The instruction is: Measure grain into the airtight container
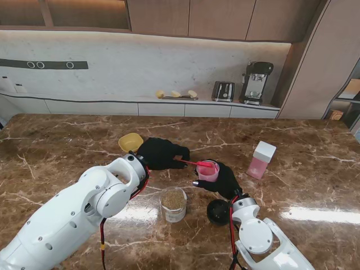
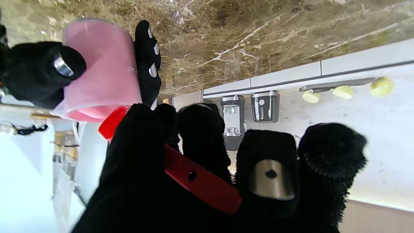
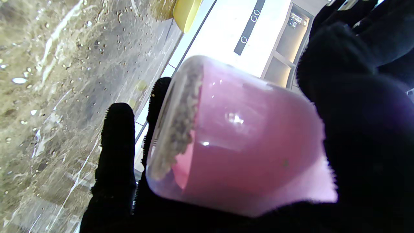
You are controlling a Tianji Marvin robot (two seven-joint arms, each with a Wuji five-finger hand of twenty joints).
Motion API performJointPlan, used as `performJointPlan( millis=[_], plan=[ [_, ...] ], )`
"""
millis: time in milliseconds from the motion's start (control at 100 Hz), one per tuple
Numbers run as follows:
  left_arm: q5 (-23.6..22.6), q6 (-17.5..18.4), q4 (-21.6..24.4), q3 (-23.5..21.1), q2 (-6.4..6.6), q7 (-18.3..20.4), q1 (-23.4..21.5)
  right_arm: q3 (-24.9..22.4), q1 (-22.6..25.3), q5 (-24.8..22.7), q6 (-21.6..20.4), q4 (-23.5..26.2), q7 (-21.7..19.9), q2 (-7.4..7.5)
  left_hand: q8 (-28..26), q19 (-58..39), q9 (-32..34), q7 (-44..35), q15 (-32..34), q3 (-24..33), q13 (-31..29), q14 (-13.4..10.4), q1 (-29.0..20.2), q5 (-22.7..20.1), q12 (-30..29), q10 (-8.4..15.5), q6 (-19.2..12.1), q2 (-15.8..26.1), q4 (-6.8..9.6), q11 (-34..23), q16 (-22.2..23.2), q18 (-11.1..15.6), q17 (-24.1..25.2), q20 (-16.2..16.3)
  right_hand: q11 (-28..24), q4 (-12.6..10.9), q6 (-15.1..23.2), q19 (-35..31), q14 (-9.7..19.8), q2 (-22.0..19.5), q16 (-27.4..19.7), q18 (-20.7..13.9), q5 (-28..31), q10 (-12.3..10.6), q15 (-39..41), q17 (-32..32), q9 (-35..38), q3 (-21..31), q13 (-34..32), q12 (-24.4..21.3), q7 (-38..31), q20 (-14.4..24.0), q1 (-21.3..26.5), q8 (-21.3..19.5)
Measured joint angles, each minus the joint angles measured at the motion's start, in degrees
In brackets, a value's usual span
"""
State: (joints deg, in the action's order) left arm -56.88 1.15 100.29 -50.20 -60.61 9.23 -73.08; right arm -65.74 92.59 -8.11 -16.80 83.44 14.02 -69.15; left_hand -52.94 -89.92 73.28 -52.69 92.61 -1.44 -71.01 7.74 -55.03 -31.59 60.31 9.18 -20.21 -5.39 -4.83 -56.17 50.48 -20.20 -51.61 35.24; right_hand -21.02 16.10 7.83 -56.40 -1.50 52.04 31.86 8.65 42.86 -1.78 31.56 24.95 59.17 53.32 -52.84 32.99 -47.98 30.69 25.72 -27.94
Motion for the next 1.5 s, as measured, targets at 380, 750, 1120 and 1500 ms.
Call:
performJointPlan(
  millis=[380, 750, 1120, 1500],
  plan=[
    [19.88, -8.1, -0.15, -1.02, -1.0, 2.55, -0.78, -0.07, 0.03, 0.05, -0.01, 0.0, 0.0, -0.01, -0.01, 0.0, 0.0, 0.0, 0.0, 0.0, 0.0, 0.0, 0.0, -0.07, 0.0, 0.0, 0.0, 0.0, 0.0, 0.0, 0.0, -0.01, 0.0, 0.01, 0.0, 0.0, 0.0, 0.0, 0.0, 0.0, 0.0, 0.0, 0.0, 0.0, 0.0, 0.0, 0.0, 0.0, 0.0, 0.0, 0.0, 0.0, 0.0, 0.0],
    [27.2, -10.6, -1.09, -3.26, -1.9, 3.18, -2.0, -0.15, 0.02, 0.16, 0.1, -0.05, -0.03, -0.03, -0.02, 0.0, 0.0, 0.01, 0.0, 0.0, 0.0, 0.0, 0.0, -0.07, 0.0, 0.0, 0.0, 0.0, 0.0, 0.0, 0.0, -0.57, 0.04, 0.03, 0.0, 0.0, 0.0, 0.0, 0.0, 0.0, 0.0, 0.0, 0.0, 0.0, 0.0, 0.0, 0.0, 0.0, 0.0, 0.0, 0.0, 0.0, 0.0, 0.0],
    [34.87, -14.52, -1.0, -7.28, -2.89, 1.99, -4.6, -1.22, 0.3, 0.22, 0.86, -0.05, 0.2, -0.17, -0.57, 0.0, 0.0, 0.6, 0.0, 0.0, 0.0, 0.0, 0.0, -0.18, 0.0, -0.06, 0.0, 0.0, 0.0, 0.0, 0.0, -0.69, 0.16, 0.07, 0.0, 0.0, 0.0, 0.0, 0.0, 0.0, 0.0, 0.0, -0.01, 0.0, 0.0, 0.0, 0.0, 0.0, 0.0, 0.0, 0.0, 0.0, 0.0, 0.0],
    [35.16, -17.31, -4.12, -12.08, -2.87, 3.8, -4.14, -1.73, 0.37, 0.13, 1.35, -0.11, 0.65, -0.2, -0.63, 0.0, 0.0, 0.67, 0.0, 0.0, 0.0, 0.02, 0.0, -0.19, 0.0, -0.2, 0.0, 0.0, 0.0, 0.0, 0.0, -0.8, 0.64, 0.11, 0.0, 0.0, 0.0, 0.0, 0.0, 0.0, 0.0, 0.0, -0.01, 0.0, 0.0, 0.0, 0.0, 0.0, 0.0, 0.0, 0.0, 0.0, 0.0, 0.0]
  ],
)
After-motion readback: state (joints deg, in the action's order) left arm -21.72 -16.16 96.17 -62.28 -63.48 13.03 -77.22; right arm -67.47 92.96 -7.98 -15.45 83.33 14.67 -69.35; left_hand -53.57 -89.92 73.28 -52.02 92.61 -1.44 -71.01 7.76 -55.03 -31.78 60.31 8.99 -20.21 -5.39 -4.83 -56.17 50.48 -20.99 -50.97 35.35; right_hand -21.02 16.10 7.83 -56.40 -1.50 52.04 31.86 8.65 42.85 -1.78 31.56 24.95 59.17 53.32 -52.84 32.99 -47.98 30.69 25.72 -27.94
